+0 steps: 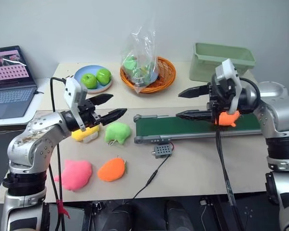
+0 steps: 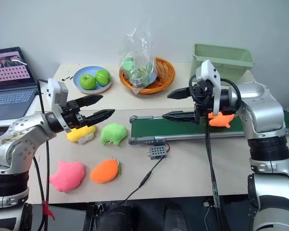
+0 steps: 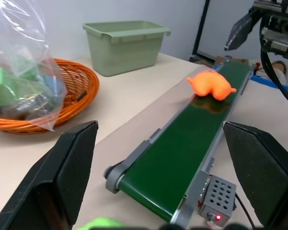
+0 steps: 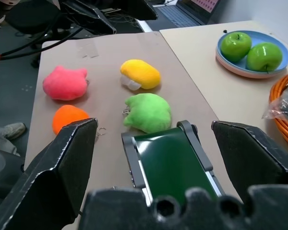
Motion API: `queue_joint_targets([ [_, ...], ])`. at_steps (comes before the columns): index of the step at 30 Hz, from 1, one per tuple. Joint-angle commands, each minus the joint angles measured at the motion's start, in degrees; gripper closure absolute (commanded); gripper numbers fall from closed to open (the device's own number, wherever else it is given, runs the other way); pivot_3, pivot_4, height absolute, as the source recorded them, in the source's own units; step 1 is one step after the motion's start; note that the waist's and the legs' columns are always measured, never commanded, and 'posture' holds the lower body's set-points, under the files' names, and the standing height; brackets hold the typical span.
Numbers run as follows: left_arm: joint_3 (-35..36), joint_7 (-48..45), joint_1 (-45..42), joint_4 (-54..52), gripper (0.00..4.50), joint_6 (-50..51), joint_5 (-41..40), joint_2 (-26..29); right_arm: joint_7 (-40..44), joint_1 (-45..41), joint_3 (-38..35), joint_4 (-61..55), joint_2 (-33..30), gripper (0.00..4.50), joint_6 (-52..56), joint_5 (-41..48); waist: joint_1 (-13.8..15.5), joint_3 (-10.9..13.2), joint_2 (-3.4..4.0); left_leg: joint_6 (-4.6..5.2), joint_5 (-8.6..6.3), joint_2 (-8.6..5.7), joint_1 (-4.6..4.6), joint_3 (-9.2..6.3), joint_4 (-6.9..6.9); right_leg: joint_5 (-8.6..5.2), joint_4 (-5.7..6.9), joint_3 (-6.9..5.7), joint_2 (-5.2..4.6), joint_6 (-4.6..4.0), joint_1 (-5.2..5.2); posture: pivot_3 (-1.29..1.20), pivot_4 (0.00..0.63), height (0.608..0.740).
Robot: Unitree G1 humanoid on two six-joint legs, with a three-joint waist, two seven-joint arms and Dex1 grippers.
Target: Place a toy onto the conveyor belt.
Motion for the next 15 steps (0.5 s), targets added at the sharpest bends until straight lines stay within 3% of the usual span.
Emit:
queue_joint_targets([
  [1, 2.32, 0.57, -0.45, -2.41, 0.09, 1.07, -2.83, 0.13, 0.55, -1.93, -0.99, 0.0, 0.19, 0.0, -1.06, 0.27, 0.05, 0.0, 0.0, 0.0, 0.0, 0.0, 0.0, 0.0, 0.0, 0.0, 0.01, 0.0, 0.0, 0.0, 0.0, 0.0, 0.15, 0.74],
  [15, 1.72, 0.39, -1.53, -2.88, 0.09, 3.68, -7.13, 0.17, 0.5, -1.33, -2.26, -1.15, -1.15, 0.0, -0.23, 0.75, -0.08, 0.0, 0.0, 0.0, 0.0, 0.0, 0.0, 0.0, 0.0, 0.0, 0.0, 0.0, 0.0, 0.0, -0.01, 0.0, 0.15, 0.74],
])
